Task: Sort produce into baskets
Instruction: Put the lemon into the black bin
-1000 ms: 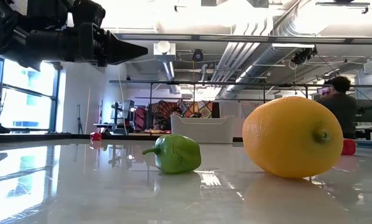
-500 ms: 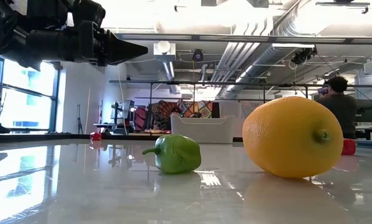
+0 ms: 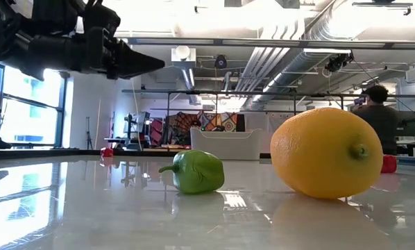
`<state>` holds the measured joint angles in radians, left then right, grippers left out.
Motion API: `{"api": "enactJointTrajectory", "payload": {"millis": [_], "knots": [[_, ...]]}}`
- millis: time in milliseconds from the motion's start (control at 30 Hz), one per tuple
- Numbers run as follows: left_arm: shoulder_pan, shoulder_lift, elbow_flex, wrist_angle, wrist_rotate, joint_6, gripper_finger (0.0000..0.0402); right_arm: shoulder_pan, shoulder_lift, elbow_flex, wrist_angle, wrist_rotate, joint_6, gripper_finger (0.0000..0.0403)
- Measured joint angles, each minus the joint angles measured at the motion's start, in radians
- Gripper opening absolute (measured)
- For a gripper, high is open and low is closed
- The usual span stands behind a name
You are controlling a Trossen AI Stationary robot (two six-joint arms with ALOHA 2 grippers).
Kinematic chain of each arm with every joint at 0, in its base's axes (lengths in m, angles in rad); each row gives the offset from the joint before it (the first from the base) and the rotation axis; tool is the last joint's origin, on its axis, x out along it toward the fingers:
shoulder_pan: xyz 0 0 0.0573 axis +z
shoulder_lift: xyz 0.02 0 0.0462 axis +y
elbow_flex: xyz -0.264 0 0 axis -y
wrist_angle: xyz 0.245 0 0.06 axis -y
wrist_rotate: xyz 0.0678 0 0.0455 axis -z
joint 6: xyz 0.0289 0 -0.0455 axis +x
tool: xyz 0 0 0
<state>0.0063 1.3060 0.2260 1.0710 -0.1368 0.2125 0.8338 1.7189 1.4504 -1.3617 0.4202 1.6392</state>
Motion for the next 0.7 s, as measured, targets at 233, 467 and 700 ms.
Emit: {"api": "enactJointTrajectory", "payload": {"millis": [233, 467, 700], "knots": [[-0.016, 0.000, -0.041, -0.006, -0.007, -0.023, 0.0005, -0.133, 0.059, -0.079, 0.432, 0.062, -0.432, 0.0259], [-0.043, 0.000, -0.082, 0.058, -0.034, -0.020, 0.0005, -0.219, 0.171, -0.056, 0.637, -0.012, -0.661, 0.0265], [-0.058, 0.000, -0.082, 0.056, -0.034, -0.025, 0.0005, -0.239, 0.187, -0.043, 0.581, -0.081, -0.477, 0.0325]]}}
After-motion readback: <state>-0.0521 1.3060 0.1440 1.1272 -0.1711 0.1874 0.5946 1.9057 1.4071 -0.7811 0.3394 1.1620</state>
